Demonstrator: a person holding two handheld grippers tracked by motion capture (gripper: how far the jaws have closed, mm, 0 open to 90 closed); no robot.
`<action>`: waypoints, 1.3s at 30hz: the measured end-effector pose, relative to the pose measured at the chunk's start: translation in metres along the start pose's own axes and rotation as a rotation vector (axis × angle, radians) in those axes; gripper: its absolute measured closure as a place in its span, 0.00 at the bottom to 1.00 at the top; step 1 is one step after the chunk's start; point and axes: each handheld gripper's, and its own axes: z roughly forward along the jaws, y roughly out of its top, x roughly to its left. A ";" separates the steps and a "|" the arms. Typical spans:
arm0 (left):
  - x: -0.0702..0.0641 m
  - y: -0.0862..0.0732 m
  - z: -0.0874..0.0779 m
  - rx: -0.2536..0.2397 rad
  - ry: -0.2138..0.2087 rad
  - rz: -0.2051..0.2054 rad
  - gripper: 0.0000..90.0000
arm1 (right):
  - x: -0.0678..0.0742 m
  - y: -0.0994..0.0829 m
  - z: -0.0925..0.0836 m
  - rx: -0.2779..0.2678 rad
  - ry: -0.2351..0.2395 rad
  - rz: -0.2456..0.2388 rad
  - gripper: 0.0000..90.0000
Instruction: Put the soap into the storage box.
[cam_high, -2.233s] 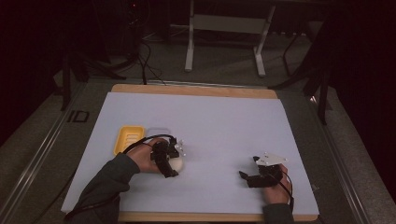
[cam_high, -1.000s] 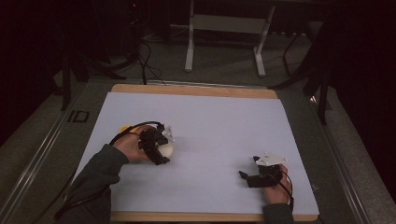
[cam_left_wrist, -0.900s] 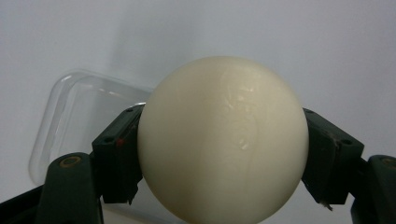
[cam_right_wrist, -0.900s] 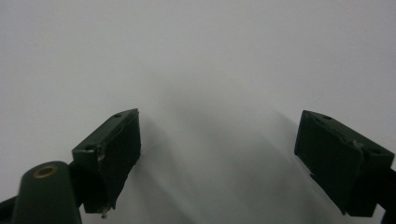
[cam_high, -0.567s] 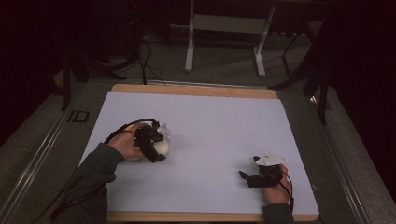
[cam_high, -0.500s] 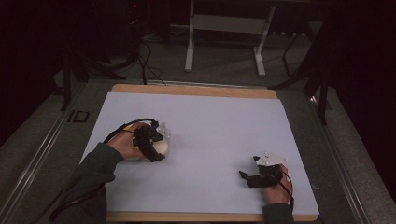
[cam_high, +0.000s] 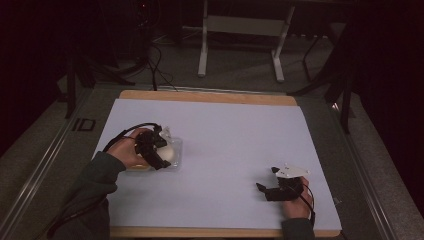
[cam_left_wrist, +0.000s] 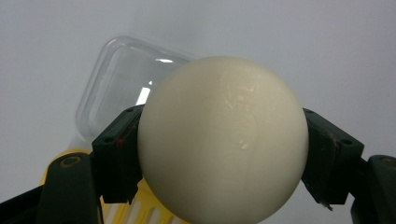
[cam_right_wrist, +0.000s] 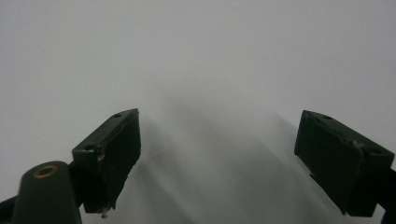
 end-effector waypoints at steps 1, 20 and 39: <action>0.001 -0.001 -0.001 -0.001 0.001 -0.005 0.28 | 0.000 0.000 0.000 -0.002 0.001 0.001 0.16; 0.015 -0.021 -0.008 0.024 0.029 -0.066 0.28 | 0.000 0.000 -0.001 -0.012 0.001 0.000 0.16; 0.022 -0.032 -0.005 0.047 0.057 -0.113 0.28 | 0.000 0.000 -0.001 -0.013 0.002 0.001 0.16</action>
